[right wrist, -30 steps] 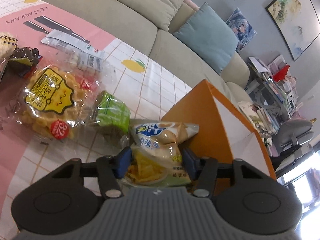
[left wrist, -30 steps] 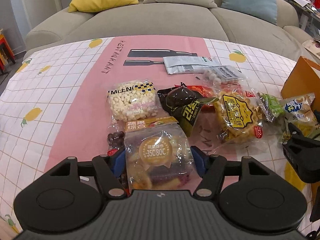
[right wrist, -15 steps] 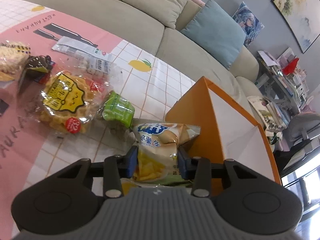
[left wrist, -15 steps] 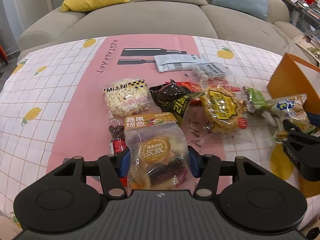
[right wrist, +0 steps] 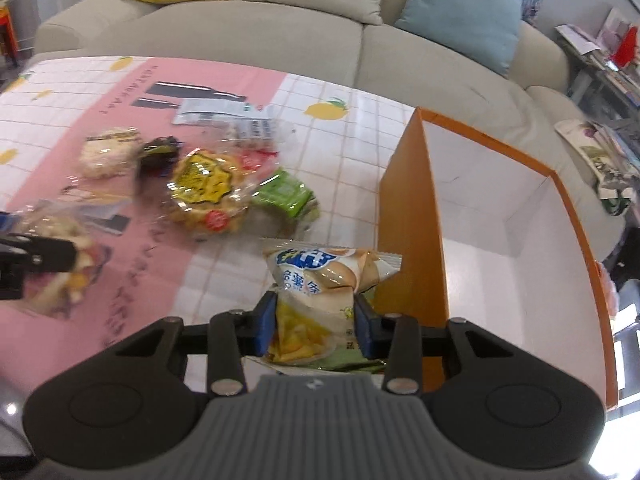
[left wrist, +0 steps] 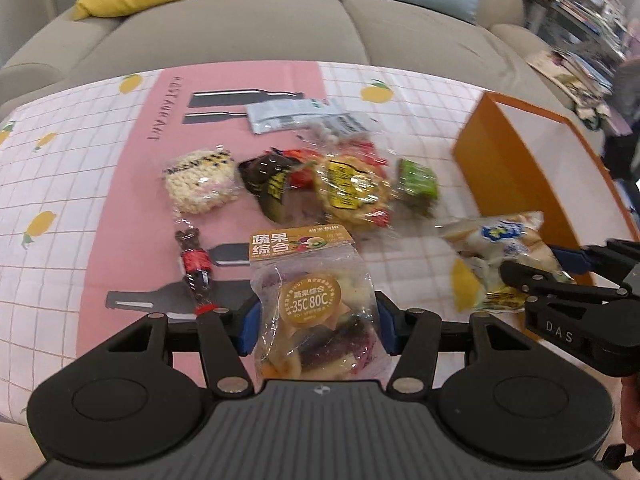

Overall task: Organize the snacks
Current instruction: 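Carry both bags over the orange box and open both tools to drop them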

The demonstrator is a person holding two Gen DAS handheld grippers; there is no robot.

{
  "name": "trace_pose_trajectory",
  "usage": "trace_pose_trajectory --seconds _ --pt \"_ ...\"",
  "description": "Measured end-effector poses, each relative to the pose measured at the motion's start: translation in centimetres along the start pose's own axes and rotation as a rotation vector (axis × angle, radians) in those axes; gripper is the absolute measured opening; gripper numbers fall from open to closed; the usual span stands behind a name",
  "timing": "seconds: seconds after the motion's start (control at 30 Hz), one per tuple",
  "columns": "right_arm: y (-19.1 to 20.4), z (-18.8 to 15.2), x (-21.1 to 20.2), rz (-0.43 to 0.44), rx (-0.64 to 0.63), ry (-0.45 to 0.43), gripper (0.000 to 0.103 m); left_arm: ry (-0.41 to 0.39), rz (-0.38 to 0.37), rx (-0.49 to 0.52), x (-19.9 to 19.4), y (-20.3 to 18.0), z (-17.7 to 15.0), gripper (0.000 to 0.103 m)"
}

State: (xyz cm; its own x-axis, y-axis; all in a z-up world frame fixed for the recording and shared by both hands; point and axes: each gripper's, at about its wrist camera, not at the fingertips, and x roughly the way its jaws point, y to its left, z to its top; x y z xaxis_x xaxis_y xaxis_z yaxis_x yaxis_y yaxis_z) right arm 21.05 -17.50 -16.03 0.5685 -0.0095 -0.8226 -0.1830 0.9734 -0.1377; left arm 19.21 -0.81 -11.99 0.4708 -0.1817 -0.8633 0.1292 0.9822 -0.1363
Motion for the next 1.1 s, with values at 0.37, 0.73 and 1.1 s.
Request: trace_pose_trajectory --seconds 0.37,0.73,1.1 --pt "-4.0 1.5 -7.4 0.194 -0.006 -0.022 0.039 0.068 -0.143 0.084 -3.4 -3.0 3.1 0.064" --pt "-13.4 1.5 -11.3 0.106 -0.006 -0.006 0.039 -0.018 -0.242 0.282 -6.9 -12.4 7.8 0.064" --pt "-22.3 -0.6 -8.3 0.109 -0.018 0.083 0.039 0.067 -0.31 0.494 -3.0 -23.3 8.5 0.064"
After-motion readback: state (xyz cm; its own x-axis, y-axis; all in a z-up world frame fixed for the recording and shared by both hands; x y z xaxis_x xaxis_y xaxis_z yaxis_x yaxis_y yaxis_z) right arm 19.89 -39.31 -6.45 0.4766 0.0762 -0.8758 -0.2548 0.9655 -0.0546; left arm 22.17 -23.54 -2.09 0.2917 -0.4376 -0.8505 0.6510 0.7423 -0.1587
